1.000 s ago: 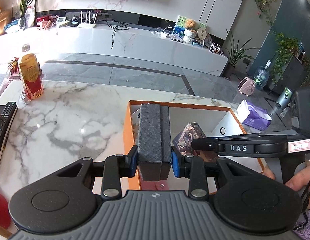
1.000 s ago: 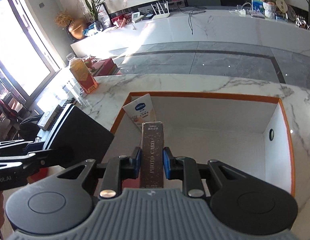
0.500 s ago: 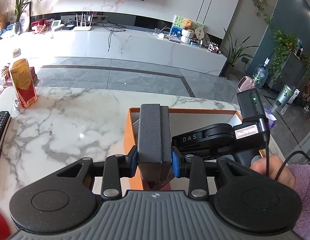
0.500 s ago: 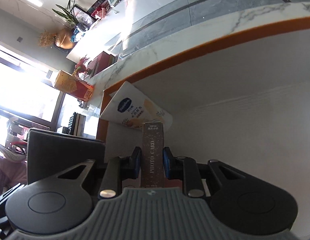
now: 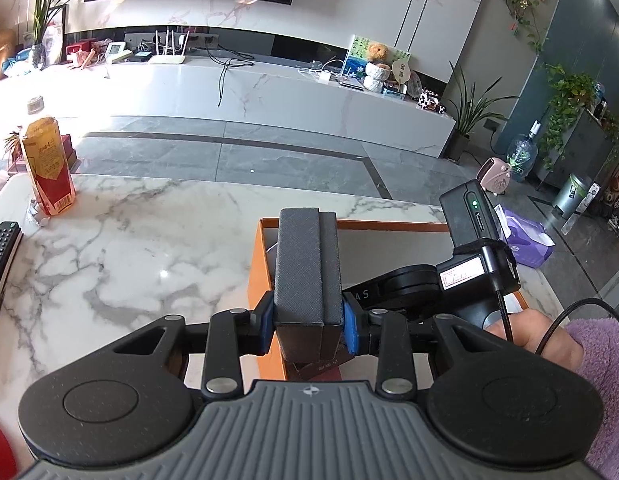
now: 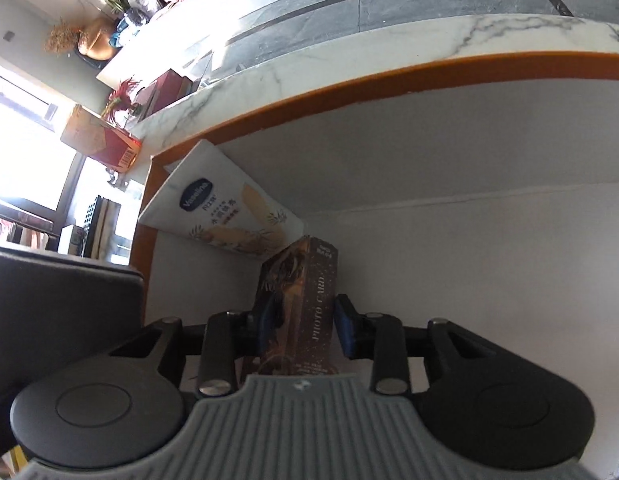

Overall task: Organize objects
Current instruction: 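Lower the photo-card box into the box with the right gripper and open it, then lower the dark grey box into the box with the left gripper and open it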

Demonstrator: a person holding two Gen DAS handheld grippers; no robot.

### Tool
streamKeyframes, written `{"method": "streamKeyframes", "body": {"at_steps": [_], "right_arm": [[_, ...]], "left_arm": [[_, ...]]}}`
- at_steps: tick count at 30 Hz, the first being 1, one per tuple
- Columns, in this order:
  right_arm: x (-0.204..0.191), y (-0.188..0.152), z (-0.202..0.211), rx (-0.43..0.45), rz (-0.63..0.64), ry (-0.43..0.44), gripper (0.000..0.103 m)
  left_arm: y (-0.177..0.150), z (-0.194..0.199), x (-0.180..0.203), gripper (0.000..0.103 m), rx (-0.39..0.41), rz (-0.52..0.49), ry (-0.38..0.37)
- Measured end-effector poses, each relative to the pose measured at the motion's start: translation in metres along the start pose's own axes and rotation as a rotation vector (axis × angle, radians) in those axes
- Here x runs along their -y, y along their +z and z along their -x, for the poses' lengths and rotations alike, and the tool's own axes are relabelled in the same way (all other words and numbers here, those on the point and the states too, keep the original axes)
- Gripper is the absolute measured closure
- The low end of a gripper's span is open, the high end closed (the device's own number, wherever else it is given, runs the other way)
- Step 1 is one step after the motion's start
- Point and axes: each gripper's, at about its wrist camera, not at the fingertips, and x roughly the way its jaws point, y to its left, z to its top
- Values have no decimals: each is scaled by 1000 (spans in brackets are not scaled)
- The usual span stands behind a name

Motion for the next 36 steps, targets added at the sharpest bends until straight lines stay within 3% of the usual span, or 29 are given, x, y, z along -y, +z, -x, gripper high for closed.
{"method": "streamKeyframes", "body": {"at_steps": [8, 14, 22, 27, 36], "right_arm": [[-3, -5, 2, -78, 152, -6, 44], [-25, -15, 1, -74, 364, -46, 43], [-28, -10, -3, -68, 432, -70, 51], [-24, -6, -1, -60, 453, -24, 77], [-30, -7, -7, -43, 442, -27, 76]], "left_arm": [[-1, -2, -3, 64, -5, -2, -3], [-1, -3, -5, 64, -5, 6, -5], [0, 1, -9, 64, -4, 17, -17], [0, 1, -10, 64, 2, 14, -13], [-1, 1, -10, 64, 1, 8, -4]]}}
